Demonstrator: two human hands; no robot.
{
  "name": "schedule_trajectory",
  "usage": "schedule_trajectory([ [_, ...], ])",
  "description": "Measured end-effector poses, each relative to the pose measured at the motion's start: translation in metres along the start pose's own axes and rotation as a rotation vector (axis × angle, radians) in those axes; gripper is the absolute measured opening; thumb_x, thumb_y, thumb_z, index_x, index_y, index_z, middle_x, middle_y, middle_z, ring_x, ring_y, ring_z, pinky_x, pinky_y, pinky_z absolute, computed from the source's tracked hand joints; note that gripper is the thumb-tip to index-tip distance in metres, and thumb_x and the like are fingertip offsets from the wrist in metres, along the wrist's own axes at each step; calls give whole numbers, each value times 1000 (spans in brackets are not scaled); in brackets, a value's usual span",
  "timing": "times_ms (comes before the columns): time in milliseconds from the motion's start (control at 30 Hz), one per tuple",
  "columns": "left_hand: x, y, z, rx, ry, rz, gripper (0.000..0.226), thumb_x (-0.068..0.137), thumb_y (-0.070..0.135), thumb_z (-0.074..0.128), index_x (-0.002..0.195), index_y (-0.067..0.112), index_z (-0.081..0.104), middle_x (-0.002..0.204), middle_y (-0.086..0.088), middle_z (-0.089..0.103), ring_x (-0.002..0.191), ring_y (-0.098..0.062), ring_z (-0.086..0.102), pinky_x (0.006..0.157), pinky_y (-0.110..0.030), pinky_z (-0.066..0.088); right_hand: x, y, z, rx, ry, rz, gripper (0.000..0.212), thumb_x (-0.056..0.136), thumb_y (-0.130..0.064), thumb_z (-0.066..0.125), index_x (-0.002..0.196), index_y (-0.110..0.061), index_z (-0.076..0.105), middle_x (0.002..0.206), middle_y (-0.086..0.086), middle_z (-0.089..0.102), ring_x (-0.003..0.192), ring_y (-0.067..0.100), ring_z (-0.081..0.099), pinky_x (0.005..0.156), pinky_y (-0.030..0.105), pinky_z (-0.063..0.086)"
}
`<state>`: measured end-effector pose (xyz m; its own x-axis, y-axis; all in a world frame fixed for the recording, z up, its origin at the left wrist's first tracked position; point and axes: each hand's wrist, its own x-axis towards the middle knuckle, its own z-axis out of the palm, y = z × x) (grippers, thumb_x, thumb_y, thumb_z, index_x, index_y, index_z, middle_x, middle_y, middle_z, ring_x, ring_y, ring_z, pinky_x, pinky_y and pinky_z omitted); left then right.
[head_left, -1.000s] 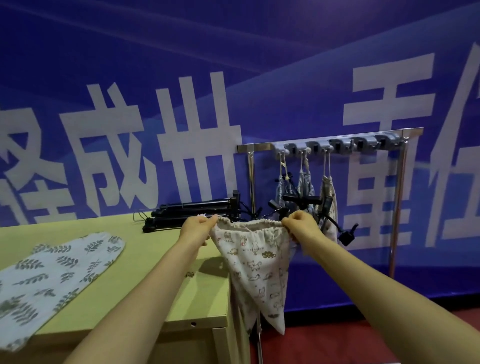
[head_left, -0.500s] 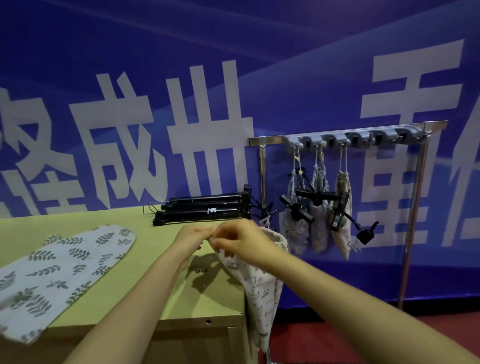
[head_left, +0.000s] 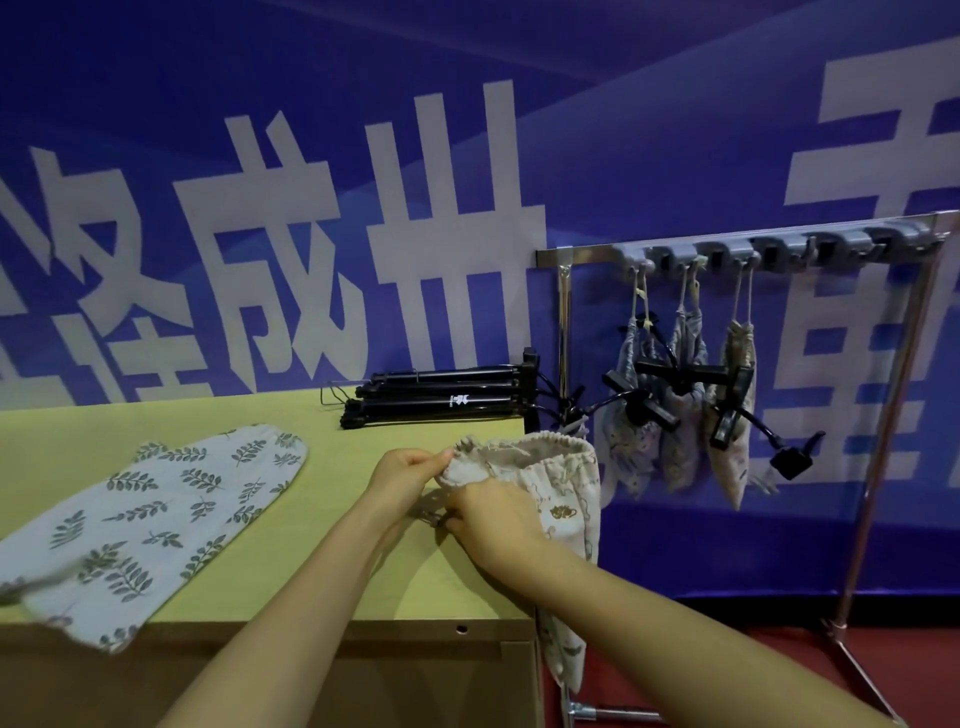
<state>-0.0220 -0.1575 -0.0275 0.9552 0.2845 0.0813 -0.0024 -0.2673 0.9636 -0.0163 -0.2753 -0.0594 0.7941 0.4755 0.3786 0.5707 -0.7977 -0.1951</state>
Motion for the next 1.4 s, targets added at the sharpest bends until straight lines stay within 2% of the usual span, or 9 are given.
schedule_trajectory([
  [200,-1,-1,1,-9,13,-10,26,88,26,63,67,10,67,67,-3,62,62,-15,51,60,-26,42,-2,-2,-4,-35,-13,-3,22,93,-11,46,108,-11,63,98,11,68,90,31,64,62,31,36],
  [467,-7,10,9,39,28,46,24,91,24,58,73,11,68,73,-2,63,69,-11,52,60,-21,38,-17,-5,-11,-109,-9,-36,22,91,2,44,112,-2,49,103,15,66,94,33,60,64,36,34],
  [667,-10,15,17,40,55,99,25,91,22,57,71,13,68,71,-3,63,66,-11,53,58,-22,40,-25,1,-12,61,70,65,20,96,-9,39,114,-7,48,98,11,66,87,31,61,60,36,38],
  [833,-10,4,18,-39,100,17,32,91,29,58,68,8,66,61,-8,56,58,-27,55,51,-36,50,-33,2,-13,195,101,64,15,100,-20,37,107,-14,49,92,7,66,79,29,61,64,38,45],
  [1000,-13,6,17,-19,91,44,31,92,24,57,79,-3,67,66,-10,57,46,-12,53,39,-21,45,-36,3,-11,214,111,48,21,101,-27,36,110,-14,50,93,7,67,79,27,62,67,39,49],
  [1067,-12,7,18,4,65,78,32,93,24,55,82,-3,67,72,-10,60,59,-14,53,49,-18,46,-37,3,-13,261,149,48,20,101,-29,36,109,-16,50,90,3,66,77,23,61,65,37,48],
  [1200,-20,23,28,-28,-99,125,29,94,24,52,81,6,71,79,-10,68,79,-24,60,82,-40,50,-38,15,-34,380,370,135,17,99,-33,40,104,-19,49,83,-7,58,68,11,56,52,18,36],
  [1300,-35,34,47,-60,-172,132,29,95,21,49,92,0,69,88,-15,68,82,-25,62,82,-40,51,-40,28,-54,408,479,210,17,99,-29,41,100,-16,52,91,-5,48,78,14,50,60,21,31],
  [1400,-51,39,67,-120,-166,120,33,97,21,46,95,-7,64,87,-19,64,80,-27,59,76,-38,50,-51,45,-67,524,495,254,14,99,-24,42,98,-13,51,95,-2,49,83,16,51,69,26,37],
])
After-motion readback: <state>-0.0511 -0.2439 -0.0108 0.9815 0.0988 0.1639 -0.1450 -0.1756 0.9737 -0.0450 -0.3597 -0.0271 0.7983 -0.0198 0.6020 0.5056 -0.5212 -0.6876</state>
